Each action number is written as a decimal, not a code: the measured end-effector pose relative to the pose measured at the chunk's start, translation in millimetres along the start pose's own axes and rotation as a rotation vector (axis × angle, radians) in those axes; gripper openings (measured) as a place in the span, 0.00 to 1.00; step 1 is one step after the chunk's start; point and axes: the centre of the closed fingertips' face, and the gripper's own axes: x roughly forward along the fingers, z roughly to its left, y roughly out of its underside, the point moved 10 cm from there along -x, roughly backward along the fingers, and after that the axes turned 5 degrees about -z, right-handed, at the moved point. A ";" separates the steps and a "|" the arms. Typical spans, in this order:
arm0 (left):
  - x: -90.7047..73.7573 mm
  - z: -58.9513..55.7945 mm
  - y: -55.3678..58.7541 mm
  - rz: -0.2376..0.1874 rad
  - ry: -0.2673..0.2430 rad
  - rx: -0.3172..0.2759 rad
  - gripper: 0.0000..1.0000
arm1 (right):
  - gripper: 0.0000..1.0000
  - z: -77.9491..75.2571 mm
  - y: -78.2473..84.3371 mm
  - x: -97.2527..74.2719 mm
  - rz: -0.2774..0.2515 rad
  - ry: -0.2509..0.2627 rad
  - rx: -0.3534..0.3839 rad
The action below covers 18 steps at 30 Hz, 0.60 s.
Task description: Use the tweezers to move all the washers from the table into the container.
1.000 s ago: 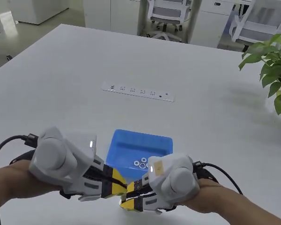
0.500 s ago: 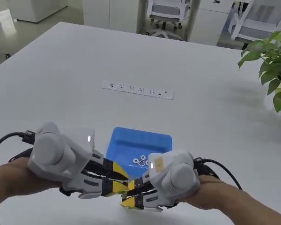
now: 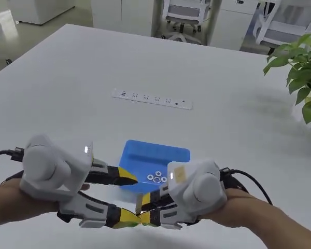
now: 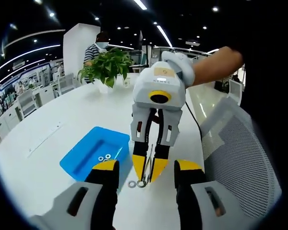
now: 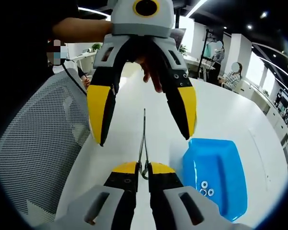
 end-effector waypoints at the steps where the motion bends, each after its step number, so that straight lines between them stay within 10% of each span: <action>1: -0.8 -0.2 1.0 -0.001 -0.005 -0.005 0.57 | 0.08 -0.4 -1.3 -1.0 -0.001 0.003 0.000; 18: -13.3 1.6 2.8 -0.062 -0.109 -0.082 0.96 | 0.09 -13.1 -20.6 -22.9 -0.019 0.031 0.018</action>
